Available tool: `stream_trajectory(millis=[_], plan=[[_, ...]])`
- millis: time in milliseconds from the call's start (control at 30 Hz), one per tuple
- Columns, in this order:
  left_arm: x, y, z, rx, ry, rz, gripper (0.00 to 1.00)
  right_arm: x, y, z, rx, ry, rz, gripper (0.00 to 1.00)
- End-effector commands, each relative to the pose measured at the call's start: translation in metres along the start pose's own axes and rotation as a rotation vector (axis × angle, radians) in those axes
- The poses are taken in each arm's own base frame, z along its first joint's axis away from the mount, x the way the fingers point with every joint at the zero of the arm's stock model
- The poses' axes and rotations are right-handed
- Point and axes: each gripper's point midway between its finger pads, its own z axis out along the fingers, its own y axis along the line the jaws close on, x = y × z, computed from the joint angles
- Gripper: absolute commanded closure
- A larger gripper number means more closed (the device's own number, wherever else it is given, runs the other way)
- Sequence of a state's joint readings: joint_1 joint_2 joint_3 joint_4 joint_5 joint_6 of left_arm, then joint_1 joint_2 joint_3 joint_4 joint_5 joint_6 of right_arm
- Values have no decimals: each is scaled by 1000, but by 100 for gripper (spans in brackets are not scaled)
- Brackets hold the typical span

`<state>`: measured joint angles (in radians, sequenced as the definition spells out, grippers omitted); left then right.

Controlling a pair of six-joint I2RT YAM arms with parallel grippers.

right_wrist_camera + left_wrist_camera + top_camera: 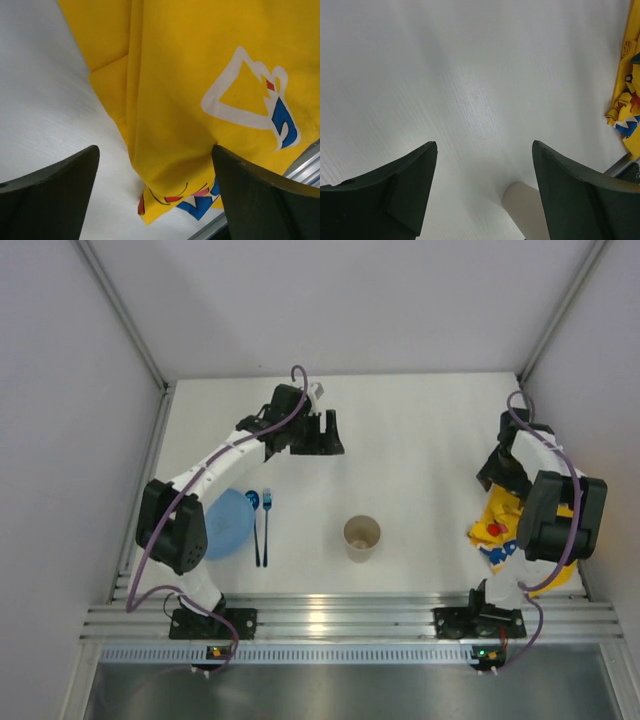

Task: Set the dinner table for one person

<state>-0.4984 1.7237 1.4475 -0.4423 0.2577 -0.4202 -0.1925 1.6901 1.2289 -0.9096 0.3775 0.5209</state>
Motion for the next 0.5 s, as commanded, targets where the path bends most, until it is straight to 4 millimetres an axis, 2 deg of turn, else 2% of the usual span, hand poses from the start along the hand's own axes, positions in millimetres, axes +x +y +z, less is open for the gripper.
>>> stream_trajectory(millis=[0,67,100,167,200,267,300,400,467], plan=[[-13,-18,-20,67,-58,48,18,0,-4,18,46,-16,27,12],[-11,-16,-20,63,-53,54,18,10,-5,28,62,5,23,25],[-11,-17,-20,63,-51,56,19,12,-5,30,63,11,23,43],[-11,-16,-20,59,-52,59,19,20,-6,36,71,30,15,61],[-11,-16,-19,59,-49,60,19,22,-7,37,78,36,13,80],[-15,-16,-19,57,-53,66,19,25,-11,36,96,42,14,96],[-15,-16,-19,56,-49,68,19,22,-13,33,101,24,16,100],[-18,-18,-21,57,-61,73,19,20,-19,27,104,-12,16,100],[-18,-19,-21,58,-59,67,19,20,-13,25,55,-23,3,100]])
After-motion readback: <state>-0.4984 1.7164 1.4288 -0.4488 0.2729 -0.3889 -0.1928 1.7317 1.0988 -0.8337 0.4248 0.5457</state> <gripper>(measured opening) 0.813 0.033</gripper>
